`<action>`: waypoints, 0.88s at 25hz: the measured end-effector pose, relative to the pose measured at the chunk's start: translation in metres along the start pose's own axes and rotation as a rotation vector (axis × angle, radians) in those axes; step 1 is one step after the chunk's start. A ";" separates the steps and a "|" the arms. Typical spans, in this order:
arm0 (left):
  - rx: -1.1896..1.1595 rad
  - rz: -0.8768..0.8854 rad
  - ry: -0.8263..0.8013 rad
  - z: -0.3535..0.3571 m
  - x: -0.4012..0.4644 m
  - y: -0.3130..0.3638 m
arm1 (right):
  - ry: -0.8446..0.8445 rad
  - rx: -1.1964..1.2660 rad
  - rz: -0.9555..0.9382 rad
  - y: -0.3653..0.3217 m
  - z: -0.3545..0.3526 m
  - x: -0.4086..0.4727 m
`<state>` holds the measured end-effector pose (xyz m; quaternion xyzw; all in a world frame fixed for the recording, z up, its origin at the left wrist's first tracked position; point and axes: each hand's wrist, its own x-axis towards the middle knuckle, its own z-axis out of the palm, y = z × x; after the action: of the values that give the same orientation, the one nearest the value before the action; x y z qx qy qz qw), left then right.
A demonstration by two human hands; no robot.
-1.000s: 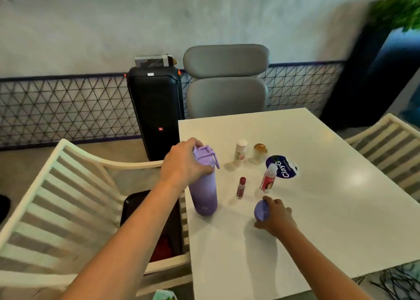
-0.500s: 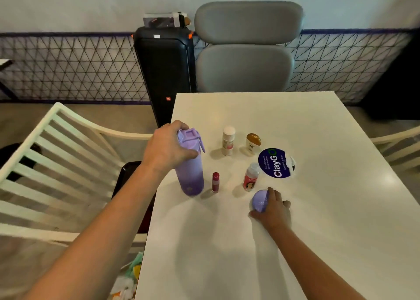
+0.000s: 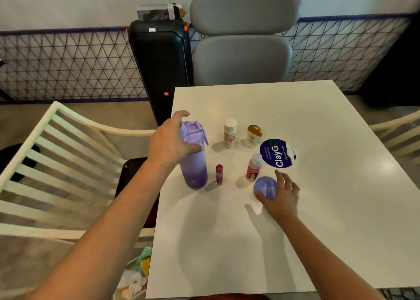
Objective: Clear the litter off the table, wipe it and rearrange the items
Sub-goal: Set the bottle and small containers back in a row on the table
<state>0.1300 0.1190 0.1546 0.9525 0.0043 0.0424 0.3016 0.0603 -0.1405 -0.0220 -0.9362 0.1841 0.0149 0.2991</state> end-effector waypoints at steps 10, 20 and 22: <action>-0.372 0.028 0.016 0.003 -0.006 -0.020 | 0.072 0.142 -0.398 -0.156 -0.031 -0.025; -0.535 0.052 -0.335 0.015 -0.006 -0.076 | -0.379 0.255 -0.491 -0.204 -0.037 0.017; -0.554 0.029 -0.311 0.025 -0.006 -0.073 | -0.425 0.279 -0.491 -0.206 -0.040 0.023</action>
<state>0.1273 0.1637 0.0916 0.8291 -0.0672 -0.1000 0.5460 0.1517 -0.0155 0.1215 -0.8787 -0.1125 0.1117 0.4504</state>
